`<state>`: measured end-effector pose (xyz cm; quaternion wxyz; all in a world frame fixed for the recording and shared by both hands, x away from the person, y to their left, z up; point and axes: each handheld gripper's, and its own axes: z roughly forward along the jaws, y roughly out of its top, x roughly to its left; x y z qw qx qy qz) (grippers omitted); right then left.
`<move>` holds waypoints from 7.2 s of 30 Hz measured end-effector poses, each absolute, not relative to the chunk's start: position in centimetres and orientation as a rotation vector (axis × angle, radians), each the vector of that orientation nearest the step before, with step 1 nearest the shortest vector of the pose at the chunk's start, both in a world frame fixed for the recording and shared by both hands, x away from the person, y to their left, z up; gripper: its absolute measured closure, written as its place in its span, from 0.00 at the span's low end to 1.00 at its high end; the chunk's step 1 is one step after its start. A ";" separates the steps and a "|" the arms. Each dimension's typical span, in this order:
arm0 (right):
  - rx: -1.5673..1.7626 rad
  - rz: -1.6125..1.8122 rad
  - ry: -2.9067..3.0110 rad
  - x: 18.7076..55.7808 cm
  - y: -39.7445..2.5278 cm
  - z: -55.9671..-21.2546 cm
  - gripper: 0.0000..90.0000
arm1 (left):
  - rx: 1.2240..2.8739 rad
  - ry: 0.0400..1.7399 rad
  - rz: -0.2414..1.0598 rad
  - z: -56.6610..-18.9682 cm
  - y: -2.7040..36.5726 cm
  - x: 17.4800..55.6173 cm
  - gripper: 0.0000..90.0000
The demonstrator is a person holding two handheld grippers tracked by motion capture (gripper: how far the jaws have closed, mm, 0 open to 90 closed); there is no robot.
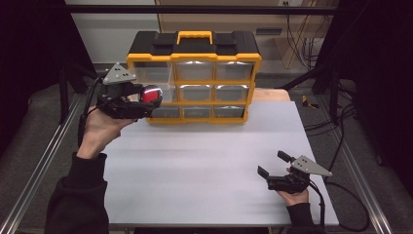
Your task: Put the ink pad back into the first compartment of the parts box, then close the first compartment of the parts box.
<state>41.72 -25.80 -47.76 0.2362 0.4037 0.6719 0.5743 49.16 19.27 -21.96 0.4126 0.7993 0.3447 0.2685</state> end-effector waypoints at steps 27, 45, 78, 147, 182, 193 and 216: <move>1.109 1.576 1.844 41.7 -25.8 -47.8 0.01 | 1.994 0.942 0.688 -20.0 19.9 52.8 0.32; 1.110 1.577 1.844 41.7 -25.8 -47.8 0.01 | 2.003 1.006 0.691 -19.9 19.7 55.9 0.32; 1.112 1.582 1.840 41.7 -25.9 -47.7 0.01 | 2.026 1.062 0.694 -21.2 19.7 58.7 0.32; 1.117 1.585 1.837 41.7 -25.9 -47.7 0.00 | 1.860 0.955 0.711 -21.5 20.9 55.4 0.04; 1.130 1.587 1.821 41.7 -26.0 -47.7 0.00 | 1.722 0.721 0.713 -25.3 22.0 45.9 0.03; 1.129 1.589 1.822 41.8 -26.1 -47.7 0.00 | 1.713 0.740 0.706 -28.1 21.9 45.9 0.04; 1.128 1.587 1.823 41.8 -26.1 -47.7 0.00 | 1.711 0.822 0.683 -32.3 21.2 46.6 0.31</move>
